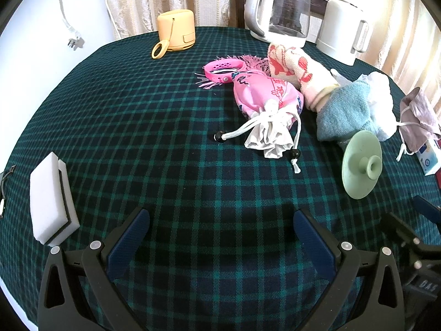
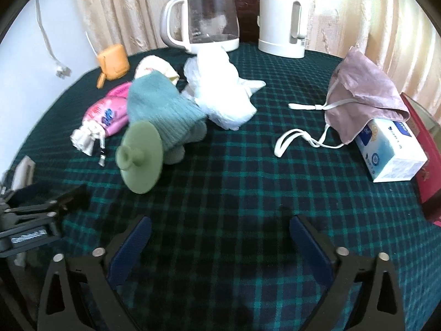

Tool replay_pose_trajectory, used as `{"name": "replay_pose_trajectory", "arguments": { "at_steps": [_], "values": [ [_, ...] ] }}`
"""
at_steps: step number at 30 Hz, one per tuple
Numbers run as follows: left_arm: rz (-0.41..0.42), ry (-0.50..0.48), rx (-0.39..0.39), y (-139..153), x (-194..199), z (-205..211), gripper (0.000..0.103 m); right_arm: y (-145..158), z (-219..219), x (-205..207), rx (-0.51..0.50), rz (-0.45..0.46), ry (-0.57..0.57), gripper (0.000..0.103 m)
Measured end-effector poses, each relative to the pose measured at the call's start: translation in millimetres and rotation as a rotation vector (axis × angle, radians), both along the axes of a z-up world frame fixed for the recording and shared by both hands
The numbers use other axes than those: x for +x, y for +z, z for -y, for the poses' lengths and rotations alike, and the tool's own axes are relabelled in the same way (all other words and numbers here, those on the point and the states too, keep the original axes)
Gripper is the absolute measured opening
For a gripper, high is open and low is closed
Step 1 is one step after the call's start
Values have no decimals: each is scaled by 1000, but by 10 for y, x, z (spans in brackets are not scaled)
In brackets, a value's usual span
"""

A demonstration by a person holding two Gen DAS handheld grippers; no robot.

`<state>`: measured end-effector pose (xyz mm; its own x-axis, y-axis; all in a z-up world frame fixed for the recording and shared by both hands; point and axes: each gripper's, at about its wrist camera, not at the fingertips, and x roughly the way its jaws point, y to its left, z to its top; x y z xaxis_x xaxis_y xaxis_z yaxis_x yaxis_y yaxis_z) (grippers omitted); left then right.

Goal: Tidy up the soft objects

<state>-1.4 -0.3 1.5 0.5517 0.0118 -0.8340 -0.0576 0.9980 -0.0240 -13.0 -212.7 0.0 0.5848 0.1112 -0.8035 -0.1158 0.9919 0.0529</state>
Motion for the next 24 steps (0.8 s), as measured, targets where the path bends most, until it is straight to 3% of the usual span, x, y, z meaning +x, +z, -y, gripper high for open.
{"name": "replay_pose_trajectory", "arguments": {
  "at_steps": [6,9,12,16,24],
  "values": [
    [-13,-29,3,18,7,7,103,144,-2,-27,126,26,27,91],
    [7,-23,68,87,16,1,103,232,-141,-36,129,62,71,90],
    [70,-12,115,267,-1,-37,103,278,-287,-14,128,81,110,82],
    [111,3,106,419,26,-131,103,269,-420,114,105,81,126,69],
    [105,41,105,430,242,-266,103,139,-522,292,102,29,125,45]
  ]
}}
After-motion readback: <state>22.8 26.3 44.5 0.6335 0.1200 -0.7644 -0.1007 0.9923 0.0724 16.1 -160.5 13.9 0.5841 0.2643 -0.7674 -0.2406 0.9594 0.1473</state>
